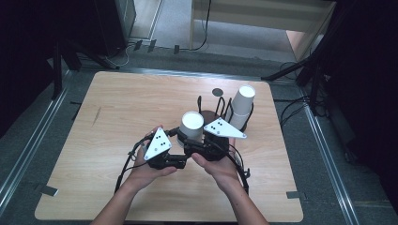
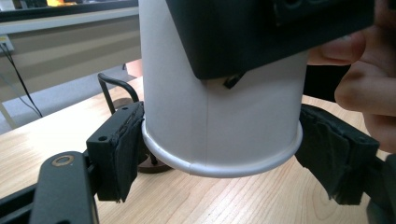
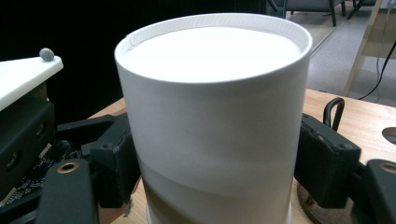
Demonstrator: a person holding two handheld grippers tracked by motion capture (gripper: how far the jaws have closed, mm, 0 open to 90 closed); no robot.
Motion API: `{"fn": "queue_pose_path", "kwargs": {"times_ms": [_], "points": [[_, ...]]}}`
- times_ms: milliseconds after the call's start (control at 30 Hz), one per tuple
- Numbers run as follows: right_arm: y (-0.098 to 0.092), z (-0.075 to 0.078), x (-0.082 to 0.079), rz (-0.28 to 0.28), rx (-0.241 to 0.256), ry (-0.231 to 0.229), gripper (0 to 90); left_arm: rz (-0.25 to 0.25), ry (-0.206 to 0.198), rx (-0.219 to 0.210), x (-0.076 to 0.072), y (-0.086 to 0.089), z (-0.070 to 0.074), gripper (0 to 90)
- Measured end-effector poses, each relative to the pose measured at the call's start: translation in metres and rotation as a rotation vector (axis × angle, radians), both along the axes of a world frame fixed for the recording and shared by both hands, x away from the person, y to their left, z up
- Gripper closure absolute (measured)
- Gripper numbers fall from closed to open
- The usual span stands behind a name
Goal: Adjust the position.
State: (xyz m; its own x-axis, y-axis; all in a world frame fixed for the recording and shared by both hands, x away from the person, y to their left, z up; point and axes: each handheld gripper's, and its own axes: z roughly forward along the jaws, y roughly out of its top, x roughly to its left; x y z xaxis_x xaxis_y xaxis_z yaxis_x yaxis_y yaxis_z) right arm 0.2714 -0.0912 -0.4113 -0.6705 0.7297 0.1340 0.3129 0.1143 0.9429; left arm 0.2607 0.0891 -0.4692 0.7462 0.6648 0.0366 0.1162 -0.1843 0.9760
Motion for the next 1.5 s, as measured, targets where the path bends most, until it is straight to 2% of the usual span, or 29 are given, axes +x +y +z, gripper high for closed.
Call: {"fn": "queue_pose_path", "kwargs": {"times_ms": [200,367,533,833,1000,1133,1167,1200,1367,1500], "points": [[0.001,-0.001,0.0,-0.008,-0.008,0.014,18.8,0.006,-0.015,-0.021,-0.001,0.001,0.002,22.2],[0.002,-0.002,0.0,-0.016,-0.009,0.029,15.9,0.012,-0.025,-0.019,-0.001,0.002,0.003,22.5],[0.005,-0.004,0.0,-0.012,-0.024,0.044,15.3,0.022,-0.034,-0.025,-0.002,0.003,0.004,22.6],[0.007,-0.006,0.001,-0.013,-0.034,0.065,18.0,0.028,-0.053,-0.007,-0.002,0.004,0.002,21.5],[0.008,-0.007,-0.003,-0.02,-0.055,0.032,24.6,0.023,-0.039,0.001,-0.001,0.004,0.0,16.7],[0.007,-0.008,-0.002,-0.007,-0.048,0.036,28.2,0.016,-0.029,0.017,-0.001,0.005,-0.001,13.1],[0.006,-0.008,-0.002,-0.006,-0.048,0.034,28.7,0.025,-0.03,0.034,-0.001,0.005,-0.002,12.8],[0.006,-0.007,-0.002,-0.01,-0.047,0.032,30.7,0.046,-0.038,0.05,-0.001,0.006,-0.003,18.2],[-0.004,-0.001,-0.002,-0.027,-0.023,0.013,30.9,0.052,-0.001,0.049,-0.001,0.014,-0.013,17.5],[-0.011,0.0,-0.001,-0.051,-0.035,0.0,31.2,0.057,0.007,0.053,-0.003,0.02,-0.017,16.8]]}}
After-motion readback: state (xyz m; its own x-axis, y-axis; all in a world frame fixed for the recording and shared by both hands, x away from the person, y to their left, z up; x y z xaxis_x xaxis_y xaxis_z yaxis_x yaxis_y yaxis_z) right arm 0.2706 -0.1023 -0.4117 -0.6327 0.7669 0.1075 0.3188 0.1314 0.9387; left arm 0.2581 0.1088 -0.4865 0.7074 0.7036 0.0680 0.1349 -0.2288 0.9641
